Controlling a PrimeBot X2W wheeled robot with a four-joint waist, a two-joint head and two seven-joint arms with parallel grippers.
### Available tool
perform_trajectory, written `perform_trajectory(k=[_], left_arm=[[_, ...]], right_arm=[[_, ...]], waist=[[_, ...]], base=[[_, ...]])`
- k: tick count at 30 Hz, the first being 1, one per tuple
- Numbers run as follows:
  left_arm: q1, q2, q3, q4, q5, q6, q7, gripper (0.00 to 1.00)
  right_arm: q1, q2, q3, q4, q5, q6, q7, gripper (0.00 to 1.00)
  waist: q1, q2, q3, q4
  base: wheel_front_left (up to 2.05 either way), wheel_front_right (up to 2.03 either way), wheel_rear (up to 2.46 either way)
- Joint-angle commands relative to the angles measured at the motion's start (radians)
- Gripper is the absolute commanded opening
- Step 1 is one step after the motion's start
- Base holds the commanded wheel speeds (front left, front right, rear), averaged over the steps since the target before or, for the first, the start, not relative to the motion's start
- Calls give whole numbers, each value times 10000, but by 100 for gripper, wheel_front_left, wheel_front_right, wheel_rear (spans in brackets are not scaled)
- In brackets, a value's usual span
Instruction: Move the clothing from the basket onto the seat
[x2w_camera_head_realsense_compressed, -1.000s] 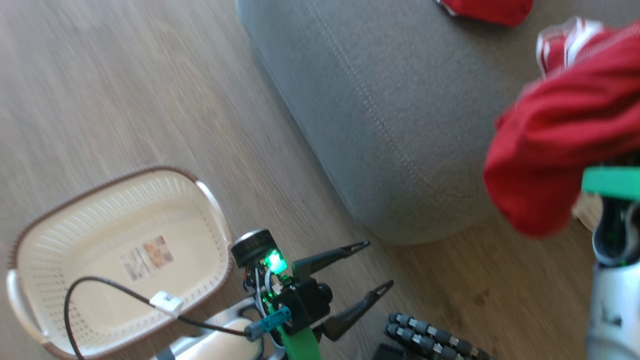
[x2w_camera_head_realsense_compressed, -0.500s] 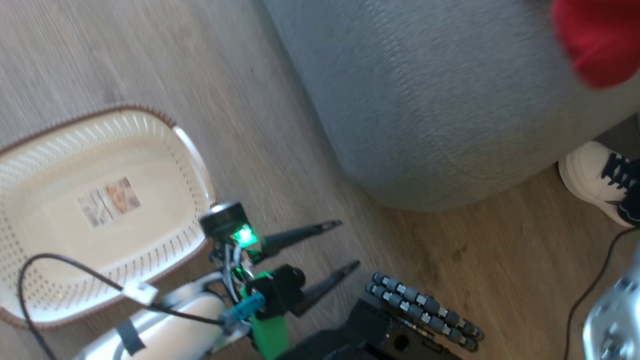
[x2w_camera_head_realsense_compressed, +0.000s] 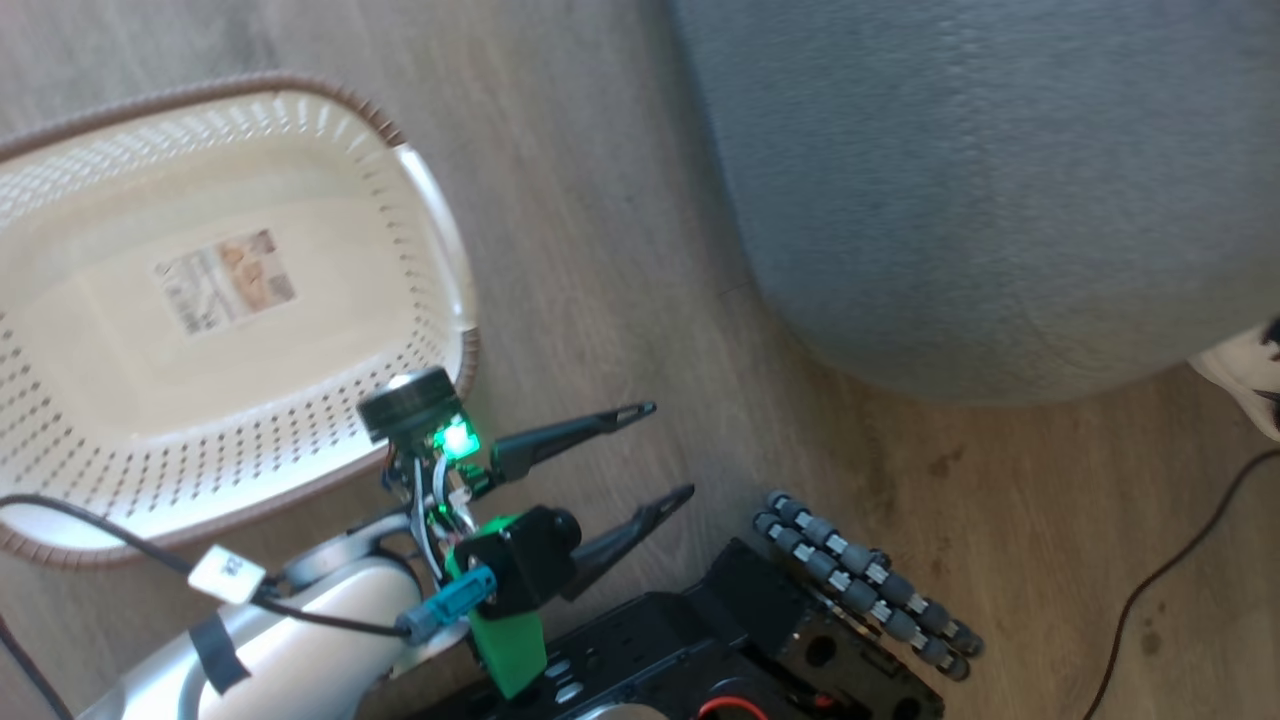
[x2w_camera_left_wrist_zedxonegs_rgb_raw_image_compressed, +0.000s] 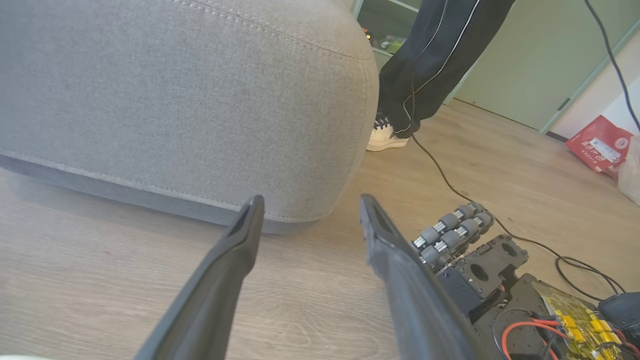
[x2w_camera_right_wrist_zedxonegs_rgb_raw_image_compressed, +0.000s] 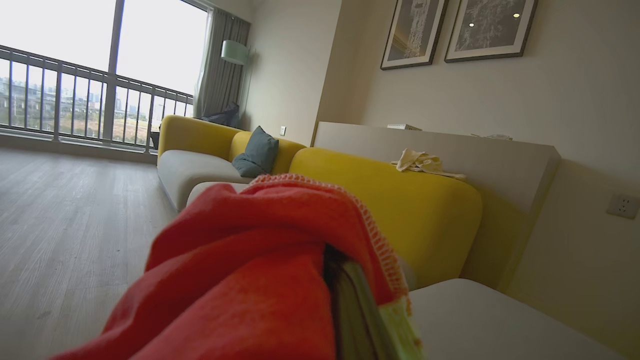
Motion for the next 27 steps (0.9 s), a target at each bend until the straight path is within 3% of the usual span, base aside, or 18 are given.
perform_trajectory(k=[1, 9, 18, 22, 27], left_arm=[[-114, 25, 211, -417, 82, -12, -51, 100], [-266, -203, 224, -428, 90, -12, -51, 100], [-259, -284, 392, -406, 109, -12, -51, 100], [-176, -227, 367, -384, 135, -12, -51, 100], [-55, -176, 357, -330, 122, -12, -51, 100]], right_arm=[[-399, -452, -384, -108, -339, -4, -19, 0], [-1443, -808, -2402, 999, -2194, -4, -19, 0], [-1670, -668, -5711, 2912, -4736, -4, 367, 0], [-1623, -579, -6350, 3705, -5528, -4, 649, 0], [-1590, -624, -6396, 4648, -6174, -4, 671, 0]], waist=[[-3, 1, 278, 331], [-3, 1, 523, 910], [-3, 1, 695, 1174], [-3, 1, 687, 1119], [-3, 1, 571, 1012]], base=[[0, 0, 0], [0, 0, 0], [0, 0, 0], [0, 0, 0], [0, 0, 0]])
